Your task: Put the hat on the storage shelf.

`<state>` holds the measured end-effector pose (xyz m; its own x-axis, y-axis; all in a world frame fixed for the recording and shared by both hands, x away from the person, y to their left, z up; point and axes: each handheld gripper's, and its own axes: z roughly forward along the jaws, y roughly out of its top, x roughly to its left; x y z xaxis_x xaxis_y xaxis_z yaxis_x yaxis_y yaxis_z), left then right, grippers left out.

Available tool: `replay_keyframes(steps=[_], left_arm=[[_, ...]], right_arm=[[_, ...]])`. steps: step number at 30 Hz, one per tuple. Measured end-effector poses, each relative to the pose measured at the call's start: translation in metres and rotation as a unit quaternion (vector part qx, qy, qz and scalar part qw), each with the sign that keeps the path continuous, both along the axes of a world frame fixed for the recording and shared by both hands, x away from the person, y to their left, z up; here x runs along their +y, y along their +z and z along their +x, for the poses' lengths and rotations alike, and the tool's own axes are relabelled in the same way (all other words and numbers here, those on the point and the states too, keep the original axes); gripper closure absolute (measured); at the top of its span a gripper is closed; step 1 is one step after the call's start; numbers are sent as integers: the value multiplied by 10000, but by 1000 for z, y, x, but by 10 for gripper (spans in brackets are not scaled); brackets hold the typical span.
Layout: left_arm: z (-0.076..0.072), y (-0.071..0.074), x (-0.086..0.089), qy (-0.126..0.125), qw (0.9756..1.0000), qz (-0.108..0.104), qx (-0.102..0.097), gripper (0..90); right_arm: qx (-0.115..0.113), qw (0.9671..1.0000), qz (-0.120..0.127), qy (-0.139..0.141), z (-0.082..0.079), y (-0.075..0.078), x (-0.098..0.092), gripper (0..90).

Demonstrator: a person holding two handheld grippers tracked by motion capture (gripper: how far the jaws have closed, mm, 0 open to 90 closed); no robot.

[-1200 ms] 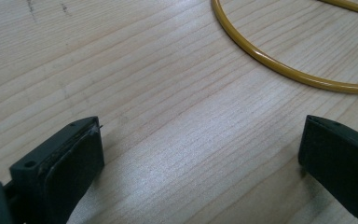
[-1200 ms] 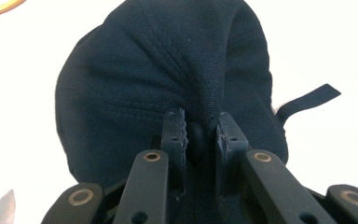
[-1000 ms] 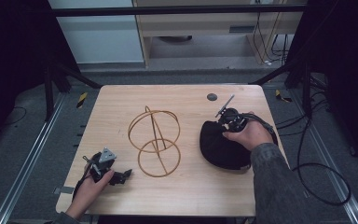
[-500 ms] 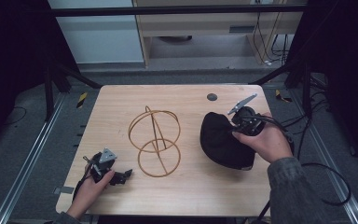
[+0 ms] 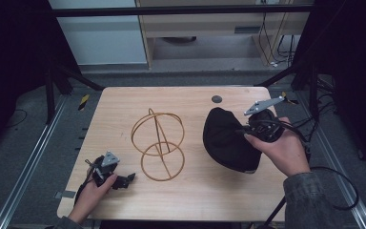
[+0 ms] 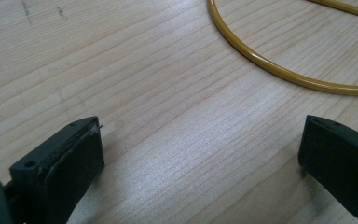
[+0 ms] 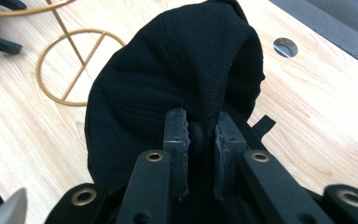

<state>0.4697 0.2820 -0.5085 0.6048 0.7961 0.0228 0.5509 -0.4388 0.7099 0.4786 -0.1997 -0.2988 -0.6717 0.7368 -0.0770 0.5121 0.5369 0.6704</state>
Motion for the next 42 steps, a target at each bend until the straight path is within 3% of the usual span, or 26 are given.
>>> replay_keyframes(steps=[14, 26, 42], left_arm=[[0, 0, 0, -12, 10000, -15, -6, 0], [0, 0, 0, -14, 10000, -14, -4, 0], [0, 0, 0, -16, 10000, -5, 11, 0]], right_arm=[[-303, 9990, 329, 50, -7, 25, 4, 786], [-631, 9956, 675, 157, -19, 58, 10, 787], [-833, 9928, 814, 288, -17, 84, 26, 787]])
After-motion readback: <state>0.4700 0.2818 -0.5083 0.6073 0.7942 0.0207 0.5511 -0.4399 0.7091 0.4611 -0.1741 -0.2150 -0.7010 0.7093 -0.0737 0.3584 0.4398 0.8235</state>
